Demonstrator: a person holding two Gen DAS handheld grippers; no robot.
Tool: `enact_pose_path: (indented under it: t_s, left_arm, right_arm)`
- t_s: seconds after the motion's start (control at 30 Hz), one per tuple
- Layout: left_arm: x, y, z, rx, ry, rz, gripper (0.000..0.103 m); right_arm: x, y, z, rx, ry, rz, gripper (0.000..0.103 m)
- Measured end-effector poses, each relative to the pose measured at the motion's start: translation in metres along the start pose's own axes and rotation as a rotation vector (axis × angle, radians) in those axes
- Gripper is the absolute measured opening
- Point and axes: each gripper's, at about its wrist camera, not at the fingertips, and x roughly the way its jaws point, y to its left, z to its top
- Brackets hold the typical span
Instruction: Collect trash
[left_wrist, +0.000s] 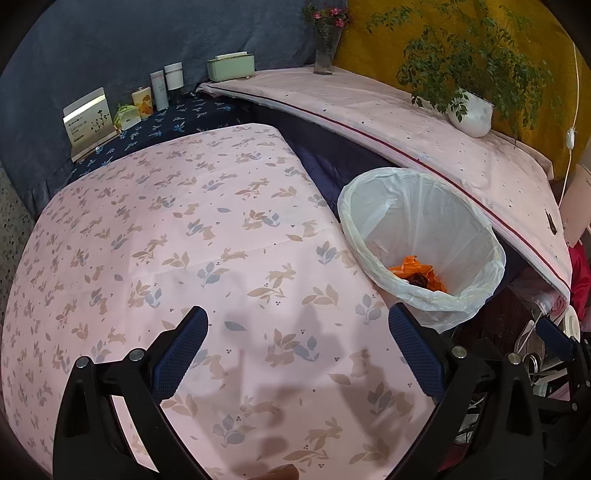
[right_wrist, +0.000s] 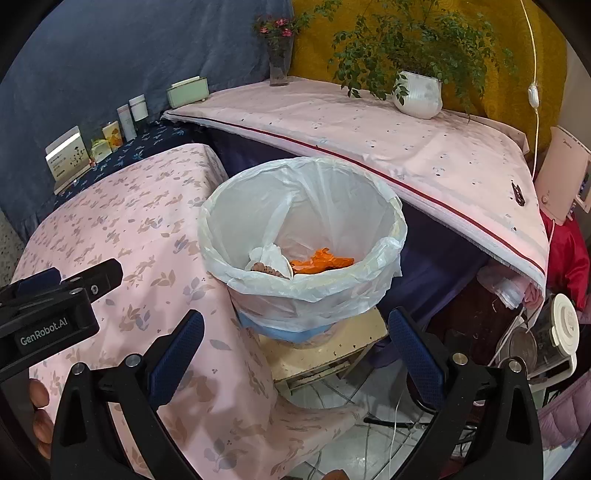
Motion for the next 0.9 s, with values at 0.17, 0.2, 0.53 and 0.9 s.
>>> enact_pose_path:
  t_s: [0.17, 0.2, 0.53, 0.9]
  left_arm:
    - [0.0006, -0.0013, -0.0002, 0.001, -0.002, -0.001, 0.094]
    - [0.0012, -0.0020, -0.0001, 0.002, -0.003, -0.002, 0.094]
    - [0.0032, -0.0050, 0.0015, 0.009, -0.007, 0.002, 0.094]
    - [0.0090, -0.0097, 0.0045, 0.014, -0.008, 0.014, 0.094]
  right_arm:
    - [0.0003, -0.0012, 0.0003, 0.000, -0.002, -0.005, 0.096]
    - [0.0004, -0.0011, 0.0003, 0.000, -0.001, -0.004, 0.096]
    - [0.0014, -0.0015, 0.0006, -0.002, -0.001, -0.005, 0.096]
    - [0.0026, -0.0019, 0.0010, 0.000, 0.001, -0.005, 0.096]
